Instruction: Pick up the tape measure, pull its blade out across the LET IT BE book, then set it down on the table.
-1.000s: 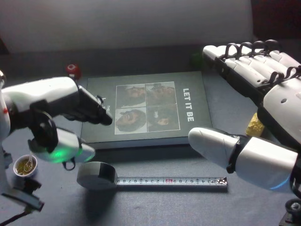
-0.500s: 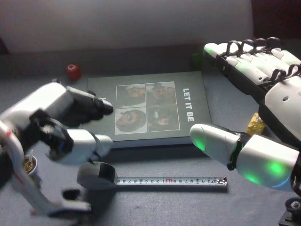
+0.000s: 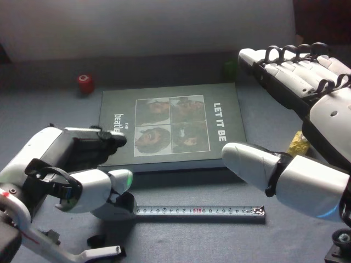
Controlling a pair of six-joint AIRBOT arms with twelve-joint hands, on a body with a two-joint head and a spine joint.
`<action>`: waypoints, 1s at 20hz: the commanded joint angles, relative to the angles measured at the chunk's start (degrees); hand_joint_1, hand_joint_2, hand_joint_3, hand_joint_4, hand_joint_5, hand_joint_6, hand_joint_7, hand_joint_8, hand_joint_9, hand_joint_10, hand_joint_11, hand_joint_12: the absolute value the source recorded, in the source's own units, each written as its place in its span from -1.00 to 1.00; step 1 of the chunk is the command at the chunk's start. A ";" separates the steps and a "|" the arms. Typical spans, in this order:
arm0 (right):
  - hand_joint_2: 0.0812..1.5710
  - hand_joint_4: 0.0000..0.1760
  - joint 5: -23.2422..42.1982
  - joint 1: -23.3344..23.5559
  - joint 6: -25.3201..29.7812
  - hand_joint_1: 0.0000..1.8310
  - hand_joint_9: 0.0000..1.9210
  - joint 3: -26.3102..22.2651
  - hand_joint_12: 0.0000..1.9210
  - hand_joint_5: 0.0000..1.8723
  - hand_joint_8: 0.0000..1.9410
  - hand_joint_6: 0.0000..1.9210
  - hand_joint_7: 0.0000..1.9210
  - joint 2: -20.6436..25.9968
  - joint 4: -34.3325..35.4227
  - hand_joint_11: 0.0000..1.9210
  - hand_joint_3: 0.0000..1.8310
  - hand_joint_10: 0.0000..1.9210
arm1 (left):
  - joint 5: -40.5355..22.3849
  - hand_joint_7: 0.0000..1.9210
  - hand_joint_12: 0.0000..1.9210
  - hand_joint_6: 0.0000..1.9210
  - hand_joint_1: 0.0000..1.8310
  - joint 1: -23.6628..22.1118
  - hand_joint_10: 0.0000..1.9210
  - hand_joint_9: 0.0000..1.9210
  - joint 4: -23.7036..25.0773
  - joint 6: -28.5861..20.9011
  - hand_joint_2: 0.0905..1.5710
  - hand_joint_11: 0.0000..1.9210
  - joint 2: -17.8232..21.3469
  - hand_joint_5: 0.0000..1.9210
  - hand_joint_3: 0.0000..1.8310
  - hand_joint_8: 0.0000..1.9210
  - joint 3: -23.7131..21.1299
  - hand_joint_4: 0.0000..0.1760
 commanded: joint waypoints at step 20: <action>0.46 -1.00 6.03 0.95 1.52 -0.89 -0.89 -0.10 -0.54 -0.90 -1.00 -1.00 -0.87 0.03 -5.20 -1.00 -1.00 -1.00 | -16.38 -0.28 -0.23 -1.00 0.39 16.43 -1.00 -0.35 23.25 -10.23 0.34 -0.70 -5.97 -0.19 -1.00 -1.00 3.77 -1.00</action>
